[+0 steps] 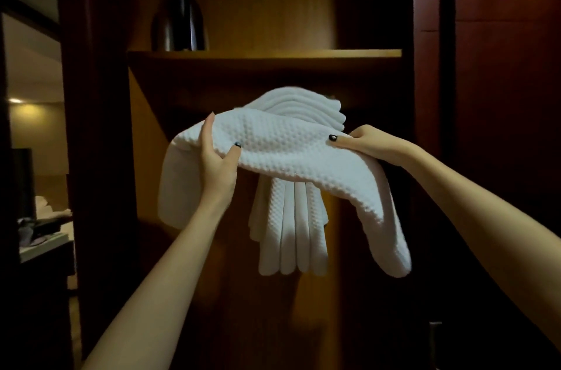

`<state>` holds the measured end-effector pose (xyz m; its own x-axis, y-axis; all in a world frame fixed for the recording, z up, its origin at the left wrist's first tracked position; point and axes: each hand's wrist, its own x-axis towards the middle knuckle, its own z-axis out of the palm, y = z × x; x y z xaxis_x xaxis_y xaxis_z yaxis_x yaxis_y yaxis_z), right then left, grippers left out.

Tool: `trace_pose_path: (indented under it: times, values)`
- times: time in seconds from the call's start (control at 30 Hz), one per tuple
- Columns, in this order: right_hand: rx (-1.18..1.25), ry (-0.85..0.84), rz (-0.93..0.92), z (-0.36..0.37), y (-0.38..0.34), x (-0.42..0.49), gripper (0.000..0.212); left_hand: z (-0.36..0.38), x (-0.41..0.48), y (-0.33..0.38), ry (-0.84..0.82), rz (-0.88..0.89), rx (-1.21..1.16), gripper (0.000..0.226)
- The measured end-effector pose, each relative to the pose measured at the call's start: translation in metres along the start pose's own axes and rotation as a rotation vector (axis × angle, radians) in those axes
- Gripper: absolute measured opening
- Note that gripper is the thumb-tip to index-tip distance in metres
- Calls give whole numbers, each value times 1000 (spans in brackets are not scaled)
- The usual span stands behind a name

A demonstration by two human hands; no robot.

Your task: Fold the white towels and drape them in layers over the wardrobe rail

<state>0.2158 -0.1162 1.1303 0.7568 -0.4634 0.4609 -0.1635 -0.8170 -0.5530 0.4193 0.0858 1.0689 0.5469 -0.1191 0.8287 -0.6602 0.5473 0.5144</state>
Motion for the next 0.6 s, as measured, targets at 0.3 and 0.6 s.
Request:
trace_pose_path:
  times: [0.3,0.6]
  values:
    - [60,84,-38,-12,20,45,44,17,67,-35,-77,268,193,62]
    - [85,267,-130,-59,0,112,76,30,147,-69,-148,607,520,53]
